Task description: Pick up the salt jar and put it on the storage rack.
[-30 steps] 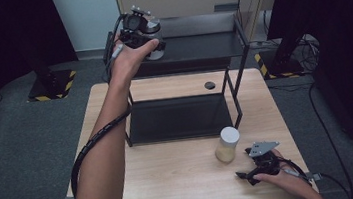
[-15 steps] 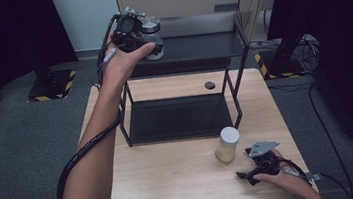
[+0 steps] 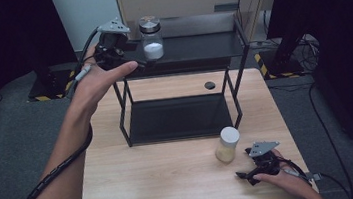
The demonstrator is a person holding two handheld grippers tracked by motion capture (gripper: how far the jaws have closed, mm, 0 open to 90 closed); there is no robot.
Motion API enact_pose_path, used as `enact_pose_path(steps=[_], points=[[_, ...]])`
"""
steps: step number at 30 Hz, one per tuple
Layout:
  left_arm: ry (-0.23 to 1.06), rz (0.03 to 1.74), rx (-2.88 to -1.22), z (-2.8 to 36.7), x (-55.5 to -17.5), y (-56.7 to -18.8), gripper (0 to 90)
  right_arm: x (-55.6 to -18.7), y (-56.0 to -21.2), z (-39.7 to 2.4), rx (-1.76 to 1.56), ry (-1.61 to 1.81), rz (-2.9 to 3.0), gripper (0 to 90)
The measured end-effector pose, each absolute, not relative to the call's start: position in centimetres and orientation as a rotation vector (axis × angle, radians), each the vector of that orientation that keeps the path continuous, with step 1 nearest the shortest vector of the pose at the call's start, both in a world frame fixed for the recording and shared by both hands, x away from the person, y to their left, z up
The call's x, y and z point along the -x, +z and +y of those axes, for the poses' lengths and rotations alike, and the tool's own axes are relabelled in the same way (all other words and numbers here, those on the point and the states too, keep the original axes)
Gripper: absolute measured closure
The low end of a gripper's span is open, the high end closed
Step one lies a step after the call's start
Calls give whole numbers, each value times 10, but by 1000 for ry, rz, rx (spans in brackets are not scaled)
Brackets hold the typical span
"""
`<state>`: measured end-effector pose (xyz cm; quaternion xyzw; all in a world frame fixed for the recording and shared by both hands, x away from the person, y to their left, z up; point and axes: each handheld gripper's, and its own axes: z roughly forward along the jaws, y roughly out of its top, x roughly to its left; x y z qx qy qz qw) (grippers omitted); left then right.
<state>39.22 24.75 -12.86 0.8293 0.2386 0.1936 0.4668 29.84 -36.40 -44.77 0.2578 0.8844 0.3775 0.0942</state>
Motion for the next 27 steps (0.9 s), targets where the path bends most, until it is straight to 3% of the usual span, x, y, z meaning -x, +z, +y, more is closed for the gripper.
enact_pose_path(steps=[3,7,16,27], points=[[438,520,-2023,251,-399,-132,125,-298,-448,-364,-767,1120,2623,14],[395,450,-2041,246,-413,-135,39,-298,-447,-364,-768,1118,2624,14],[348,333,-2078,223,-431,-143,22,-298,-447,-364,-768,1118,2624,14],[355,327,-2109,207,-436,-147,22,-298,-447,-364,-767,1118,2624,14]])
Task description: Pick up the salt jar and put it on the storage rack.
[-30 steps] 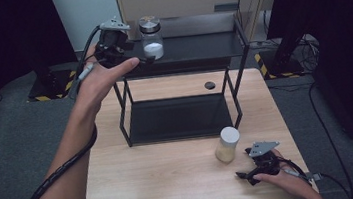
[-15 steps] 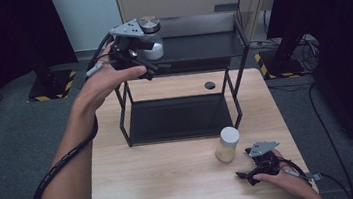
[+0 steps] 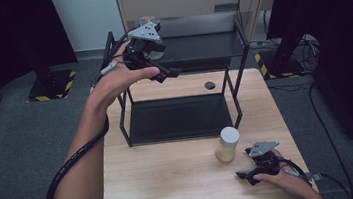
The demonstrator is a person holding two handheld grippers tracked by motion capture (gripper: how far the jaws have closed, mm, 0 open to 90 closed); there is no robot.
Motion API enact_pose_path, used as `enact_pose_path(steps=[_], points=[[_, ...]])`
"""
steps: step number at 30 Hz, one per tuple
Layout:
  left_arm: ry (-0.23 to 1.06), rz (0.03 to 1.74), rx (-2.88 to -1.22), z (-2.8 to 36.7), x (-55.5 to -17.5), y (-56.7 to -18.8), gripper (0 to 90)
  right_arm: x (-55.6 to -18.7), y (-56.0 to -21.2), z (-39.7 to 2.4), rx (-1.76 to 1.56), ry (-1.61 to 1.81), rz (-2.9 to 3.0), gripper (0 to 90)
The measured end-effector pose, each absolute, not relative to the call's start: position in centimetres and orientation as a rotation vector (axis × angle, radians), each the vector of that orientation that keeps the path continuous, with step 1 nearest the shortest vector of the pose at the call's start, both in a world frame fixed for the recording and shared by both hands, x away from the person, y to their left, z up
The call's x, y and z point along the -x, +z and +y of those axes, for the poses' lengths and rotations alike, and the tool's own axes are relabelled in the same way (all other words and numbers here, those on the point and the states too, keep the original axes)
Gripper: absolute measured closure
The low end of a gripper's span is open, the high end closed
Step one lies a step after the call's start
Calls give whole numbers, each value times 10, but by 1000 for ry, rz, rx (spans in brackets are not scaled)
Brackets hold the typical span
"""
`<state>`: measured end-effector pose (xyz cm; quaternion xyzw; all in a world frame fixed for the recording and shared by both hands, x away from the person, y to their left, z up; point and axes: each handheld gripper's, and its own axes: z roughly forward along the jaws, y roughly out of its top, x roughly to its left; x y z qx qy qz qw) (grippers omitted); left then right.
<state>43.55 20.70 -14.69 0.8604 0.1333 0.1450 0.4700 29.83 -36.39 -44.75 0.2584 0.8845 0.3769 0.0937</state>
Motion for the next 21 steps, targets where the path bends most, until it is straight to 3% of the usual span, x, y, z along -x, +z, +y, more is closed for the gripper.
enact_pose_path(steps=[21], points=[[329,306,-2107,192,-416,-201,29,-298,-448,-364,-765,1120,2623,14]])
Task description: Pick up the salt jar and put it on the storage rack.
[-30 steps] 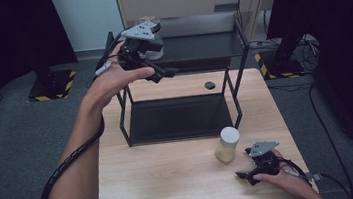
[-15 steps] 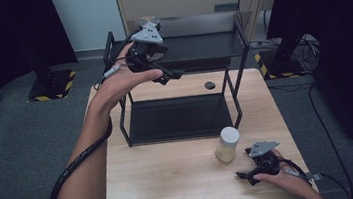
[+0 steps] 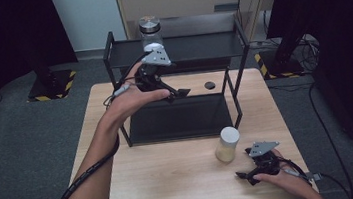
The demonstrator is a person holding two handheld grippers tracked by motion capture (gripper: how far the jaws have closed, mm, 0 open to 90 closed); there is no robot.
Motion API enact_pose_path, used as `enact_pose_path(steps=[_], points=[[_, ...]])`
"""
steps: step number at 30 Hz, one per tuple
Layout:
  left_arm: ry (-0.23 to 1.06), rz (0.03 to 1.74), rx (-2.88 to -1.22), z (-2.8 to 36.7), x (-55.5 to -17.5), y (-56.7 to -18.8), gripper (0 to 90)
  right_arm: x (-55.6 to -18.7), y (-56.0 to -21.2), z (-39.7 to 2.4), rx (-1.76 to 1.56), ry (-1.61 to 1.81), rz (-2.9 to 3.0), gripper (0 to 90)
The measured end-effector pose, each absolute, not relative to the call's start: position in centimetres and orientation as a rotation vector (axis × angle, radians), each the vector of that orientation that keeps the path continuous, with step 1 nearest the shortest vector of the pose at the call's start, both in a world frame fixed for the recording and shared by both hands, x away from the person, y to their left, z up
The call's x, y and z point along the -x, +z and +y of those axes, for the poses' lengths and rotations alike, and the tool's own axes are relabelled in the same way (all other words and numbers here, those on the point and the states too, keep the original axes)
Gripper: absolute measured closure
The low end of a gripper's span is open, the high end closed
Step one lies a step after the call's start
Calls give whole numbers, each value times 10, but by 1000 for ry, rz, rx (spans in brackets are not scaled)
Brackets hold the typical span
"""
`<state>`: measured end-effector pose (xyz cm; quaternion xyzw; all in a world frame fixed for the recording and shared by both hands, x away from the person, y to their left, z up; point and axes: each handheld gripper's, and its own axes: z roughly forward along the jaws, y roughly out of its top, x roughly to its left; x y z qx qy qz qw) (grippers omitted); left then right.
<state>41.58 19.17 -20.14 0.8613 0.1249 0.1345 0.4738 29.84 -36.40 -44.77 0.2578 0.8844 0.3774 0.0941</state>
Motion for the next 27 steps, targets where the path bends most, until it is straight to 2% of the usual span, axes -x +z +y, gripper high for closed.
enact_pose_path(steps=[12,27], points=[[281,312,-2149,174,-404,-265,41,-298,-448,-364,-764,1121,2623,14],[202,443,-2227,171,-386,-350,37,-298,-448,-364,-767,1119,2624,14]])
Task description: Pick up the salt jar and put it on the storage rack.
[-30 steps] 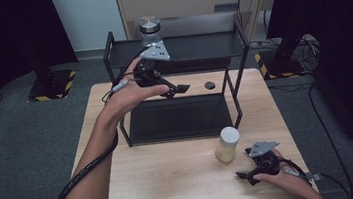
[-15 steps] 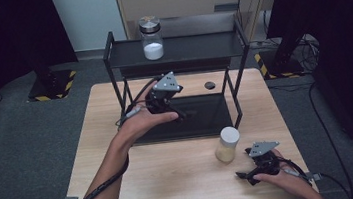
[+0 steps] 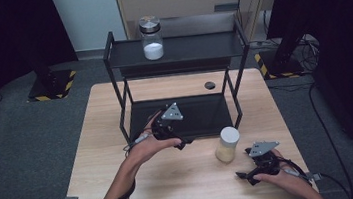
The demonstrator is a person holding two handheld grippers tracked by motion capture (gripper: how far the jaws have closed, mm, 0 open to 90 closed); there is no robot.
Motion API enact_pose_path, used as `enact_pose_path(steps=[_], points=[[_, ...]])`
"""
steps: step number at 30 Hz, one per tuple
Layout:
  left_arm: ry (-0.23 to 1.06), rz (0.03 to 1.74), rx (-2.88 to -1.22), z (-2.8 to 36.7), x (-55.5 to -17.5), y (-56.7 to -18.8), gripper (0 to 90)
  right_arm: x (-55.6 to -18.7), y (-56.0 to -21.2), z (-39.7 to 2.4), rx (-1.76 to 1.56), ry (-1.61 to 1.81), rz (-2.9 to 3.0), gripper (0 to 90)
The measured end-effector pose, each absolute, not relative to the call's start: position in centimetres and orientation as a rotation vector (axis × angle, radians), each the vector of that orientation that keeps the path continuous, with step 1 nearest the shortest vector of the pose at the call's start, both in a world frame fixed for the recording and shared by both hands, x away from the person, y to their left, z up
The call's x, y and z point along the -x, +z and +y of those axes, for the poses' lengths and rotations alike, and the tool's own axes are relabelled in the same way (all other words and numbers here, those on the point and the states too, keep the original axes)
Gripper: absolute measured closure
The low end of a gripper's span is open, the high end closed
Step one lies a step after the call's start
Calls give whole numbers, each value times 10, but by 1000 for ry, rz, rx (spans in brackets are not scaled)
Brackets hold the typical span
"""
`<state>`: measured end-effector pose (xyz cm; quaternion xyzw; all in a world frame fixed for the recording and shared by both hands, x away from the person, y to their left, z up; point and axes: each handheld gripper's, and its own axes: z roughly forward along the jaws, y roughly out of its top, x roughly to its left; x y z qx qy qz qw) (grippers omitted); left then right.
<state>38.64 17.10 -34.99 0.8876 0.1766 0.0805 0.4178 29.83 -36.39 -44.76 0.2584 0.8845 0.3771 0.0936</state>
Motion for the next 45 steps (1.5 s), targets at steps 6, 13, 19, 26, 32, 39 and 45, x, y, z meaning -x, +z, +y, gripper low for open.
enact_pose_path(steps=[6,13,19,26,32,39,45], points=[[207,516,-2224,174,-370,-374,37,-298,-448,-364,-767,1119,2624,14],[233,588,-2198,176,-346,-396,38,-298,-448,-364,-767,1119,2624,14],[294,672,-2172,177,-323,-405,40,-298,-448,-364,-767,1119,2624,14],[312,785,-2143,179,-304,-417,40,-298,-448,-364,-767,1119,2624,14],[315,819,-2148,181,-295,-428,41,-298,-448,-364,-767,1119,2624,14],[312,850,-2144,185,-290,-439,41,-298,-448,-364,-767,1119,2624,14],[337,864,-2150,187,-286,-440,40,-298,-448,-364,-767,1119,2624,14]])
